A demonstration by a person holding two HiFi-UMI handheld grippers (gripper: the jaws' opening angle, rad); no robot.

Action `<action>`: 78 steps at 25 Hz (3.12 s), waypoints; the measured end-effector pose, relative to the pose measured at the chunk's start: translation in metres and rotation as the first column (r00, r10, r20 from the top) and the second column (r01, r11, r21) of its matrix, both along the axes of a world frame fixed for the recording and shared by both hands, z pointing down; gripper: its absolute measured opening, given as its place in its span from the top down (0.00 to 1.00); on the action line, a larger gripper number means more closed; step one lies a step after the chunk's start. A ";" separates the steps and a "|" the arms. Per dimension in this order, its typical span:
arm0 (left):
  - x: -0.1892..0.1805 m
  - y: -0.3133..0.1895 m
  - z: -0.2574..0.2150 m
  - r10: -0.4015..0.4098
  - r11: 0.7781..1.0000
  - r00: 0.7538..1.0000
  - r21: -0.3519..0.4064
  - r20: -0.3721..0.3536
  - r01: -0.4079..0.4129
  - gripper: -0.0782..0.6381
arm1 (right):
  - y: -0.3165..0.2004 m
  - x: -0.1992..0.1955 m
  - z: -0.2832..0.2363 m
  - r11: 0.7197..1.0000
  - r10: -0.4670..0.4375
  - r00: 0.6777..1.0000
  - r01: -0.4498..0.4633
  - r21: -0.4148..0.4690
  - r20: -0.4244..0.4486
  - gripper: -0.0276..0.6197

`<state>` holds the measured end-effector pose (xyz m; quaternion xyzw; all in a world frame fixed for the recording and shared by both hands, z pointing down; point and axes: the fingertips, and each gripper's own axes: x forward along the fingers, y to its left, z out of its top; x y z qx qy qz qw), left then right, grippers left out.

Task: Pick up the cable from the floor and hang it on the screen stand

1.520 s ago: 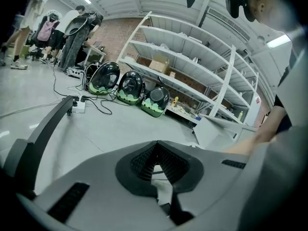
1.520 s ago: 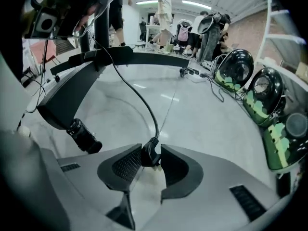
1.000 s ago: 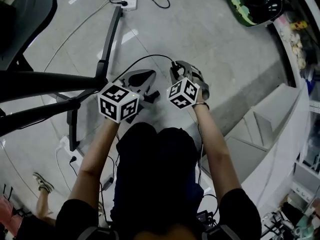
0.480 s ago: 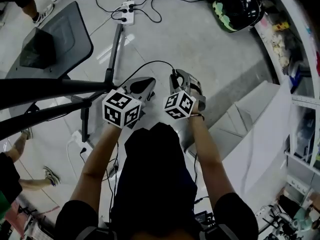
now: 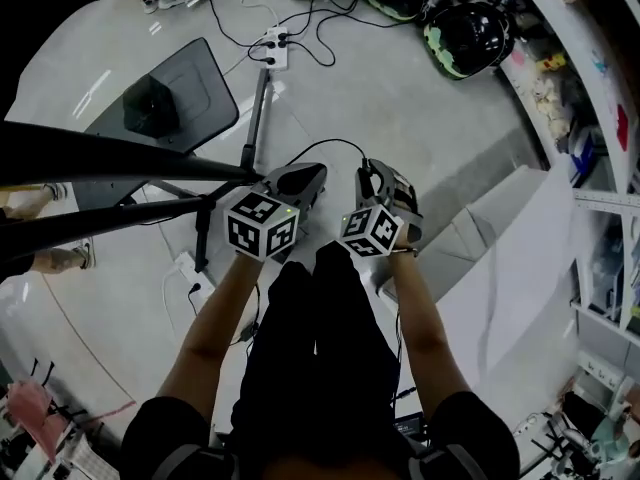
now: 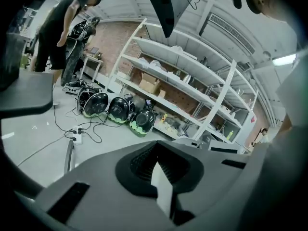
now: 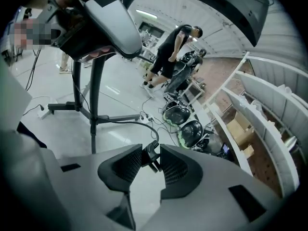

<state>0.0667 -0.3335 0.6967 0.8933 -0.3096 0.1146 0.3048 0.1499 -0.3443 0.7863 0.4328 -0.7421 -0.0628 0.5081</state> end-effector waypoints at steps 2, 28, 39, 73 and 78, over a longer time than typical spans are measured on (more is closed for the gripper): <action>-0.005 0.004 -0.018 -0.002 1.000 1.000 0.001 -0.004 0.002 0.88 | 0.006 -0.005 -0.020 1.000 0.003 1.000 -0.003 0.016 -0.002 0.76; -0.066 0.101 -0.215 -0.057 0.998 0.997 0.020 -0.048 0.058 0.88 | 0.087 -0.045 -0.305 0.951 0.011 0.999 0.002 0.310 -0.040 0.76; -0.071 0.097 -0.286 -0.094 0.991 0.994 0.085 -0.061 0.099 0.88 | 0.064 -0.065 -0.416 0.878 -0.122 0.992 0.125 0.462 -0.036 0.76; -0.048 -0.015 -0.481 -0.030 0.893 0.999 0.447 -0.030 0.040 0.88 | -0.066 -0.086 -0.697 0.605 -0.245 0.965 0.225 0.764 -0.090 0.76; -0.041 -0.036 -0.517 -0.009 0.858 1.000 0.514 -0.007 0.011 0.88 | -0.089 -0.084 -0.733 0.575 -0.241 0.966 0.222 0.787 -0.096 0.76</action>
